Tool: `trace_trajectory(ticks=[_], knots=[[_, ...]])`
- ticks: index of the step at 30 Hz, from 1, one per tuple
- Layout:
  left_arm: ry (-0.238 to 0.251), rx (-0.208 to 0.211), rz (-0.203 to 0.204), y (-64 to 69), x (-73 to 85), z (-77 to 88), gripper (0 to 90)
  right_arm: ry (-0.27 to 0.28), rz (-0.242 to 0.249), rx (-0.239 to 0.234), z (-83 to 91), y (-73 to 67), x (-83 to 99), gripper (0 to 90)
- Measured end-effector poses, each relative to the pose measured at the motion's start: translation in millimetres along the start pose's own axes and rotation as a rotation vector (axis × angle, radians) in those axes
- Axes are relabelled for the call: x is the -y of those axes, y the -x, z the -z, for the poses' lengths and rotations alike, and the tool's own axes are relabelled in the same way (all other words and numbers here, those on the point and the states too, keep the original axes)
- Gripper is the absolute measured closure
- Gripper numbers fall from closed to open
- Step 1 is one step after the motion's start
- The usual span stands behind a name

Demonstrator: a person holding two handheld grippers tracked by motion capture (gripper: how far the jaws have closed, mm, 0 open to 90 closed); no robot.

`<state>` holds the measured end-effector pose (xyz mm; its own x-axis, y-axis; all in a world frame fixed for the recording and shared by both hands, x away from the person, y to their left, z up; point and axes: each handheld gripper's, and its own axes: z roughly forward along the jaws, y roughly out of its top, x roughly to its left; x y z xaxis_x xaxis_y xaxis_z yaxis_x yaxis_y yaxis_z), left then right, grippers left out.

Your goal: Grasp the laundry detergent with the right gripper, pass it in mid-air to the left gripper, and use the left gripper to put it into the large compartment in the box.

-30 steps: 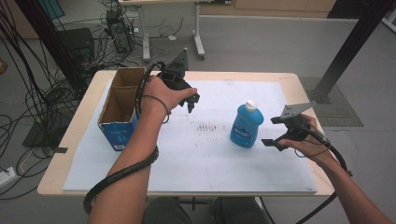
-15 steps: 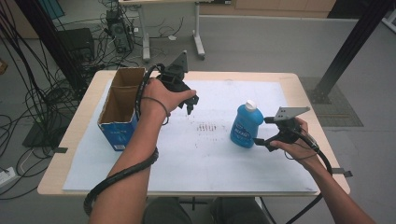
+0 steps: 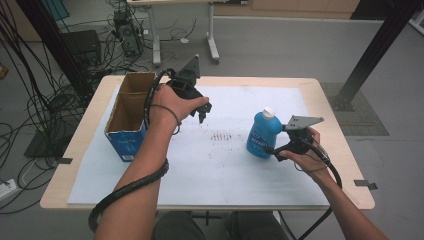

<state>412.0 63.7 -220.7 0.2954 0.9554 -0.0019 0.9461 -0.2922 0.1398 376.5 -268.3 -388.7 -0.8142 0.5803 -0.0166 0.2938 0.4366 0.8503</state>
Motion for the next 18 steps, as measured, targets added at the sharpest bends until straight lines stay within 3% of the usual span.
trace_trajectory(ticks=[18], knots=[[-0.003, 0.0, -0.006, 1.9, -2.0, -2.1, 6.2, 0.07, -0.023, 0.035, -13.8, -2.4, 8.6, 1.3]])
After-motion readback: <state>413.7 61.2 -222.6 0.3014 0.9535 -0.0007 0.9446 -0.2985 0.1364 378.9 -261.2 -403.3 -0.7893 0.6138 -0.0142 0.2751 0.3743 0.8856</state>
